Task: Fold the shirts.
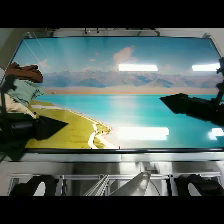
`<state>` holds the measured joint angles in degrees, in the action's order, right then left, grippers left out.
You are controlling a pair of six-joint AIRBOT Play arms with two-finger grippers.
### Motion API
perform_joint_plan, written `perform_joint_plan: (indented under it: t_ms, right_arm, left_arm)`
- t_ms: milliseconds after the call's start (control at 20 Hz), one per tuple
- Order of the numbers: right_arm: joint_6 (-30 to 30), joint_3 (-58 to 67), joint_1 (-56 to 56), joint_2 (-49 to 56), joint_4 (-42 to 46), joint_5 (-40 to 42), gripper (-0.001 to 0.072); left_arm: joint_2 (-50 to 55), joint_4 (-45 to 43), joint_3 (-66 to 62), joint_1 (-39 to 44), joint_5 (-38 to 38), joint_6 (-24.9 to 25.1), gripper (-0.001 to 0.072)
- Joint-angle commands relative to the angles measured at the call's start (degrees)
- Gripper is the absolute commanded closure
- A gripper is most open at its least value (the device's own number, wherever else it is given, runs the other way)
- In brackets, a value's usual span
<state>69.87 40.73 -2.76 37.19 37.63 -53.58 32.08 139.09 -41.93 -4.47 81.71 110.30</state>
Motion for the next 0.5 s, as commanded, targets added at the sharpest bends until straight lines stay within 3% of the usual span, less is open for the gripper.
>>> perform_joint_plan:
  t_ms: [0,200,450]
  right_arm:
    - [0.9,-1.8,-5.6,-1.4,1.5,3.0,0.0695]
    - [1.5,-1.9,-5.6,-1.5,0.7,-5.6,0.0695]
    - [0.4,-1.9,-5.4,-1.4,0.8,-5.2,0.0695]
  left_arm:
    - [-3.6,-0.1,6.1,7.2,-4.4,-1.6,0.069]
    - [-3.5,-0.1,6.1,10.1,-5.9,-1.5,0.0692]
    - [-3.5,-0.1,6.1,10.3,-7.0,-1.5,0.0692]
